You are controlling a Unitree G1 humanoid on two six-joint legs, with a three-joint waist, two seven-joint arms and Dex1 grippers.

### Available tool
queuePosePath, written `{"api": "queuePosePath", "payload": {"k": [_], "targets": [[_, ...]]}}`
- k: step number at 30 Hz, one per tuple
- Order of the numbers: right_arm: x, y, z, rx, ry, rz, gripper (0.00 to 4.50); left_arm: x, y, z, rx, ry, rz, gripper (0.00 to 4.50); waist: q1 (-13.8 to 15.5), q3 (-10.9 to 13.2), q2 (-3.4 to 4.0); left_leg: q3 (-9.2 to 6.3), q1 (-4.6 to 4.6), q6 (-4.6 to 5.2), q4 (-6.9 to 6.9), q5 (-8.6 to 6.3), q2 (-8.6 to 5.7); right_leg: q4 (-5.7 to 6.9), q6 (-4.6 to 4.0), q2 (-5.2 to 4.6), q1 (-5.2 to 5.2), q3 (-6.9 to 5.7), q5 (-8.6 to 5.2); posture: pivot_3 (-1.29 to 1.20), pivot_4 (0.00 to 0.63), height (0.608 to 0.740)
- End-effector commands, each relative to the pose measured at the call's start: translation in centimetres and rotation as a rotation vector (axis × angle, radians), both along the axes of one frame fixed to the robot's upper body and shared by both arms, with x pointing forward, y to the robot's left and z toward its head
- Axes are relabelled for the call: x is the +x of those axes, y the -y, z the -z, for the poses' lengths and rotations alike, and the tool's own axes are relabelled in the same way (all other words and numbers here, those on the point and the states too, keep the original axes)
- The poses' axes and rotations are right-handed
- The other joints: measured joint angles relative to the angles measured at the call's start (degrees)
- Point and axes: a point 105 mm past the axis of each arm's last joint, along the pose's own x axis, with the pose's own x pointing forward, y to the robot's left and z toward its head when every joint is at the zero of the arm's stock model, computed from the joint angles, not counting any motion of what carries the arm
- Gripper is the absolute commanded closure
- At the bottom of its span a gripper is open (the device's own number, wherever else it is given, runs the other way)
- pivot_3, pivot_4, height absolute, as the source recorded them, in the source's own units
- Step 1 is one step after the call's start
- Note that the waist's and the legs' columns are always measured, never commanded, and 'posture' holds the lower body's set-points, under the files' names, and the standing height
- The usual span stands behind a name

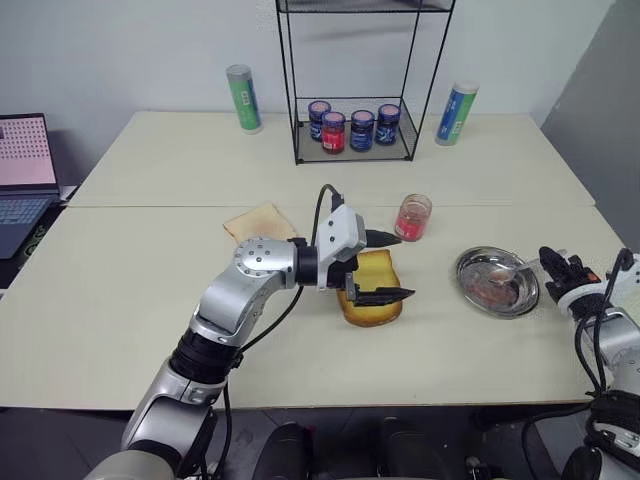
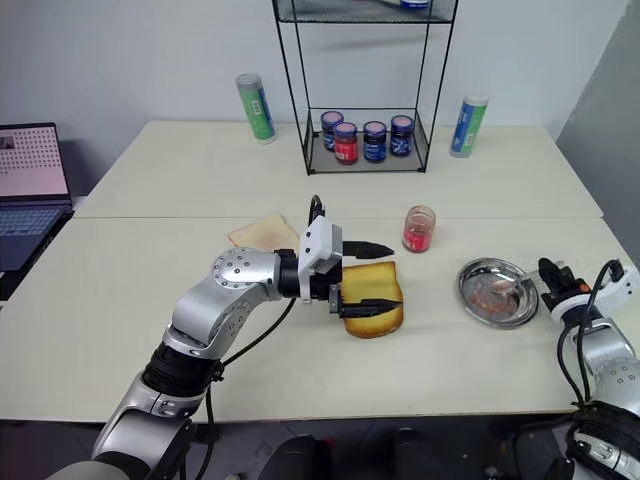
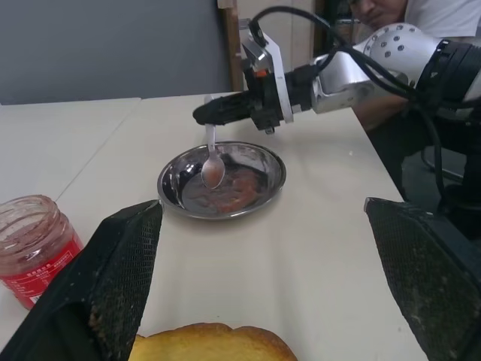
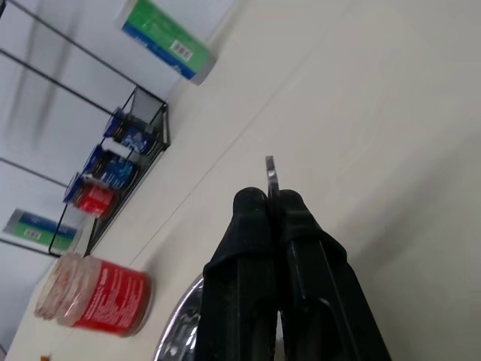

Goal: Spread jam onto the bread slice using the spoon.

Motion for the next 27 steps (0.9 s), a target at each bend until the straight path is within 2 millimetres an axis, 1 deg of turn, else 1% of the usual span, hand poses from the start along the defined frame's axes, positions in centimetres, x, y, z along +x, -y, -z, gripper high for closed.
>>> {"api": "queuePosePath", "payload": {"k": [1, 3, 5, 6, 8, 10, 12, 14, 19, 27], "targets": [[-0.2, -2.0, -5.1, -0.08, 0.132, -0.079, 4.48, 0.9, -1.3, -1.5, -0.039, 0.019, -0.057, 0.0, 0.0, 0.0, 0.01, -0.01, 0.0, 0.0, 0.0, 0.0, 0.01, 0.01, 0.0, 0.0, 0.0, -0.01, 0.0, 0.0, 0.15, 0.74], [0.3, -4.3, -8.1, -0.119, 0.209, -0.138, 4.48, 2.1, -2.6, -1.9, -0.089, -0.018, -0.143, 0.0, -0.1, 0.0, 0.02, -0.02, 0.0, 0.0, -0.02, 0.0, 0.03, 0.01, 0.02, 0.02, -0.01, -0.03, -0.01, 0.0, 0.15, 0.74], [0.9, -6.4, -10.4, -0.15, 0.267, -0.181, 4.48, 2.9, -3.3, -2.1, -0.134, -0.049, -0.205, 0.0, -0.3, 0.0, 0.04, -0.01, 0.01, 0.0, -0.01, 0.0, 0.04, 0.03, 0.04, 0.02, -0.04, -0.01, -0.02, 0.0, 0.15, 0.74], [1.2, -7.1, -11.0, -0.163, 0.281, -0.195, 4.48, 3.1, -3.4, -2.1, -0.147, -0.056, -0.22, 0.0, -0.3, 0.0, 0.05, 0.0, 0.02, 0.0, -0.01, 0.0, 0.05, 0.04, 0.04, 0.03, -0.04, 0.0, -0.02, 0.0, 0.15, 0.74], [2.1, -9.3, -12.5, -0.213, 0.323, -0.247, 4.48, 3.7, -3.8, -2.2, -0.167, -0.06, -0.264, 0.0, 0.0, 0.0, 0.04, -0.05, 0.0, 0.0, -0.02, 0.0, 0.06, 0.03, 0.05, 0.04, -0.05, -0.06, -0.03, 0.0, 0.15, 0.74], [3.1, -11.3, -13.5, -0.26, 0.354, -0.288, 4.48, 4.6, -4.2, -2.4, -0.192, -0.058, -0.318, 0.0, 0.1, 0.0, 0.04, -0.07, -0.03, 0.0, -0.03, 0.0, 0.05, -0.01, 0.03, 0.04, -0.05, -0.1, -0.02, 0.0, 0.15, 0.74], [4.5, -12.9, -13.8, -0.332, 0.362, -0.313, 4.48, 5.3, -4.6, -2.6, -0.214, -0.051, -0.363, 0.0, 0.1, 0.0, 0.04, -0.05, -0.11, 0.0, -0.03, 0.0, 0.01, -0.05, -0.02, 0.0, -0.09, -0.09, 0.01, 0.0, 0.15, 0.74], [5.4, -13.5, -13.5, -0.388, 0.361, -0.32, 4.48, 5.6, -4.7, -2.6, -0.217, -0.043, -0.381, 0.0, 0.2, 0.0, 0.03, -0.07, -0.21, 0.0, -0.01, 0.0, -0.01, -0.09, -0.17, -0.04, -0.13, -0.13, 0.1, 0.0, 0.15, 0.74], [7.6, -13.3, -12.4, -0.449, 0.336, -0.287, 4.48, 5.6, -5.2, -2.7, -0.204, -0.022, -0.395, 0.0, 0.9, 0.0, 0.03, -0.08, -0.45, 0.0, 0.0, 0.0, -0.05, -0.27, -0.21, -0.1, -0.24, -0.19, 0.13, 0.0, 0.15, 0.74], [9.2, -13.6, -11.6, -0.487, 0.331, -0.26, 4.48, 5.1, -5.0, -2.5, -0.191, -0.02, -0.387, 0.0, 1.1, 0.0, 0.03, -0.05, -0.46, -0.01, -0.05, 0.0, 0.02, -0.24, -0.23, -0.12, -0.32, -0.17, 0.13, 0.0, 0.15, 0.74]]}}
